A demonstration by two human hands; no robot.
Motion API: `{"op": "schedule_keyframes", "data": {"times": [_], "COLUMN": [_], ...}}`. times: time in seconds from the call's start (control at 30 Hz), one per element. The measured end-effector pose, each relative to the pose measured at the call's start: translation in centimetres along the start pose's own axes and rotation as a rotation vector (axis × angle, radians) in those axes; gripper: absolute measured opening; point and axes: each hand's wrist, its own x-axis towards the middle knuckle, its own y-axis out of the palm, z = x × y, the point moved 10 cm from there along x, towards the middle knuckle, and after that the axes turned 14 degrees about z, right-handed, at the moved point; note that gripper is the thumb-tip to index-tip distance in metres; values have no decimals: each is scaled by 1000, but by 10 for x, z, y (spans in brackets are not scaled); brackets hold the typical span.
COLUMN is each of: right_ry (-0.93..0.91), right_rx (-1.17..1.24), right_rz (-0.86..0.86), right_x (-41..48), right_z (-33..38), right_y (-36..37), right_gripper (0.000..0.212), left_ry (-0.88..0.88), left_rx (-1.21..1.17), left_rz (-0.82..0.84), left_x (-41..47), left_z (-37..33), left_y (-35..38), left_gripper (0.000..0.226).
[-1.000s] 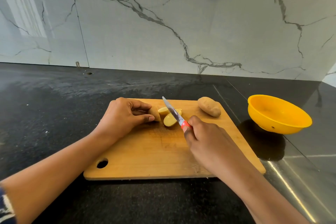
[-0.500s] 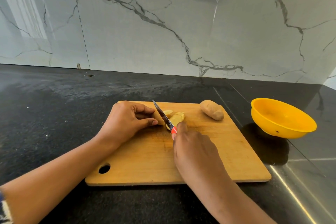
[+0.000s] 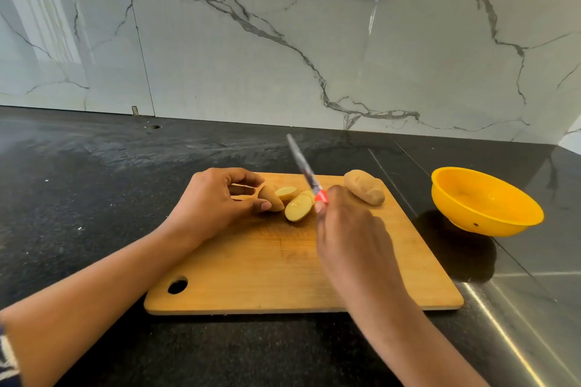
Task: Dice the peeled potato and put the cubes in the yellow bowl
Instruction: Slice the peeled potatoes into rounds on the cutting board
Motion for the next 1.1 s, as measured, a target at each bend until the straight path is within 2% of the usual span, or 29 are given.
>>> {"op": "schedule_keyframes", "data": {"times": [0.07, 0.13, 0.33, 0.5, 0.67, 0.77, 0.83, 0.9, 0.97, 1.1], "right_ry": [46, 71, 85, 79, 97, 105, 104, 99, 90, 67], "right_rx": [20, 36, 101, 113, 106, 119, 130, 136, 133, 126], "right_rz": [-40, -13, 34, 75, 100, 100, 97, 97, 100, 88], "right_x": [0, 3, 8, 9, 9, 8, 7, 7, 7, 6], "right_z": [-14, -21, -29, -25, -24, -25, -26, -26, -25, -20], "right_y": [-7, -4, 5, 14, 17, 17, 17, 17, 17, 16], "right_gripper": [24, 23, 25, 24, 25, 25, 25, 25, 24, 26], "left_ry": [-8, -25, -33, -104, -146, -183, -178, -150, -112, -72], "left_rx": [8, 83, 168, 239, 365, 375, 473, 562, 542, 132], "left_rz": [137, 258, 357, 531, 714, 840, 907, 916, 844, 521], "left_x": [4, 7, 5, 6, 25, 31, 31, 28, 23, 7], "left_z": [-1, -2, -6, -9, -16, -20, -21, -21, -22, -23], "left_y": [9, 17, 17, 20, 28, 36, 40, 39, 34, 17], "left_gripper": [44, 42, 26, 30, 17, 29, 40, 42, 40, 41]}}
